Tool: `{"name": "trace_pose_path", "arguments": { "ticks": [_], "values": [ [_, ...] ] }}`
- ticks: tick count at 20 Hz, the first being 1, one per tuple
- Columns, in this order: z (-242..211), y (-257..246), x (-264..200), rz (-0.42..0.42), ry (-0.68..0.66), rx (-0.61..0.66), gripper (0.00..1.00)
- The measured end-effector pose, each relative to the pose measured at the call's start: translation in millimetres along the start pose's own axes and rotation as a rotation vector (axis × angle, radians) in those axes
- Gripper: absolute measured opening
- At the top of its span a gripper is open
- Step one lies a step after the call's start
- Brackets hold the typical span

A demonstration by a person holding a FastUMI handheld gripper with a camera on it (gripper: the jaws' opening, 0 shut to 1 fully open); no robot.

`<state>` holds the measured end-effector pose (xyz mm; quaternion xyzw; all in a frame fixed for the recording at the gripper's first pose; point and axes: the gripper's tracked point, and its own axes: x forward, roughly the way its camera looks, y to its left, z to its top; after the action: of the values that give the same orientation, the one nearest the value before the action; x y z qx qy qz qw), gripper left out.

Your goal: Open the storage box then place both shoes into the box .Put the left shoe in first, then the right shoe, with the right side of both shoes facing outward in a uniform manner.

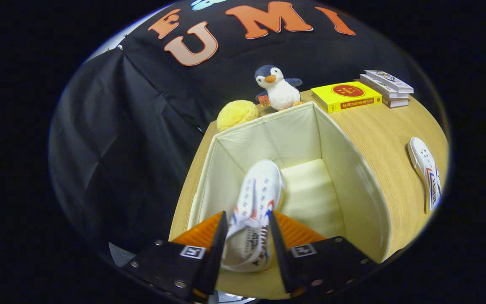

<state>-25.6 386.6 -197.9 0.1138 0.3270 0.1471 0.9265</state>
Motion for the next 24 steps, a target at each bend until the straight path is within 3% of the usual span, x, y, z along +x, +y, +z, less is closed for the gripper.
{"name": "trace_pose_path", "arguments": {
  "ticks": [2, 3, 7, 11, 20, 24],
  "values": [
    [11.3, -0.8, -7.0, -0.003, -0.029, -0.041, 0.95],
    [16.8, 0.3, -11.9, 0.007, -0.039, -0.048, 0.99],
    [42.4, -9.3, -35.4, 0.016, -0.102, -0.084, 0.99],
    [72.4, -45.7, -60.5, -0.031, -0.186, -0.13, 0.98],
    [92.4, -192.9, -101.0, -0.233, -0.236, -0.144, 0.98],
    [86.0, -255.7, -114.8, -0.309, -0.235, -0.089, 0.99]
  ]
}}
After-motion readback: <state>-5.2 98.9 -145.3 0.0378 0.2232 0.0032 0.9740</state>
